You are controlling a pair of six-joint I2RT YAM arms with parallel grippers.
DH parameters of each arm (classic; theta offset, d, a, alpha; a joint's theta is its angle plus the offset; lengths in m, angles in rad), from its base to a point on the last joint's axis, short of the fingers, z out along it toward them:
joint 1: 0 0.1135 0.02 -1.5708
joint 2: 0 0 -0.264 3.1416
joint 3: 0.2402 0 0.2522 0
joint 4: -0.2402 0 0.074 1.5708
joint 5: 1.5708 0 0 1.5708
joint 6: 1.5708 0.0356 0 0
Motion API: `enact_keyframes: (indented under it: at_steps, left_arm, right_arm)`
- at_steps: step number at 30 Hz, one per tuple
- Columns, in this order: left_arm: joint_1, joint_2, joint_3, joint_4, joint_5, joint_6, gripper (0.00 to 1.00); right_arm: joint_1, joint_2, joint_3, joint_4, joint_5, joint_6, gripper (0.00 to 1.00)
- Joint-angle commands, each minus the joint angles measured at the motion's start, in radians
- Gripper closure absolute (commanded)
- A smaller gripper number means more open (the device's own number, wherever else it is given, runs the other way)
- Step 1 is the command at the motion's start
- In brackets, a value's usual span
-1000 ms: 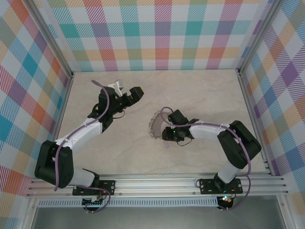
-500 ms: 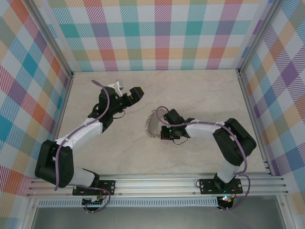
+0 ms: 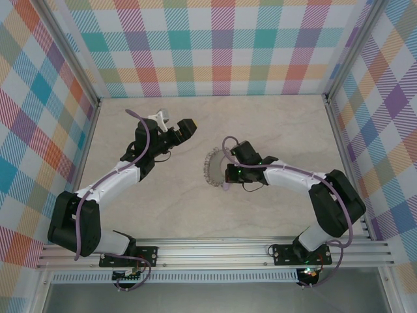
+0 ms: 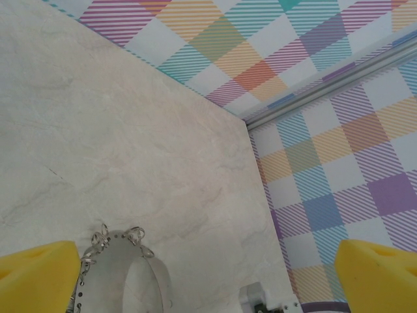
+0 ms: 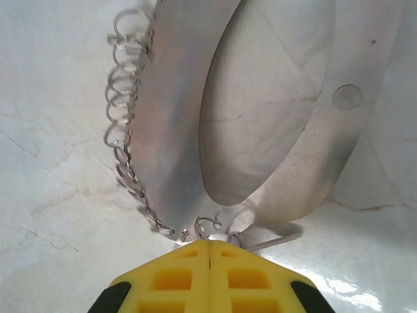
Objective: Put the keys on the keyring
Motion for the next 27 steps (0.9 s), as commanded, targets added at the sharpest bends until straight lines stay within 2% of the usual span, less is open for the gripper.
enact_keyframes:
  at_steps: [1,8,11,16,20,23,27]
  left_arm:
    - [-0.007,0.012,0.021,-0.005,0.010,0.022,0.00]
    - [-0.013,0.066,0.059,-0.086,0.097,0.050,0.00]
    - [-0.032,0.103,0.096,-0.176,0.131,0.138,0.04]
    - [-0.071,0.142,0.136,-0.340,0.134,0.340,0.23]
    - [-0.095,0.180,0.161,-0.434,0.142,0.469,0.43]
    - [-0.121,0.206,0.178,-0.472,0.165,0.546,0.49]
    - [-0.175,0.244,0.218,-0.523,0.174,0.644,0.52]
  right_arm:
    - [-0.010,-0.018,0.024,-0.012,-0.011,-0.022,1.00]
    - [-0.026,0.003,0.007,0.018,-0.027,-0.026,1.00]
    - [-0.037,0.011,-0.010,0.037,-0.035,-0.027,1.00]
    - [-0.056,0.021,-0.046,0.072,-0.058,-0.033,1.00]
    - [-0.078,0.026,-0.075,0.106,-0.089,-0.045,1.00]
    - [-0.096,0.030,-0.088,0.118,-0.111,-0.061,1.00]
    - [-0.121,0.023,-0.108,0.133,-0.134,-0.079,1.00]
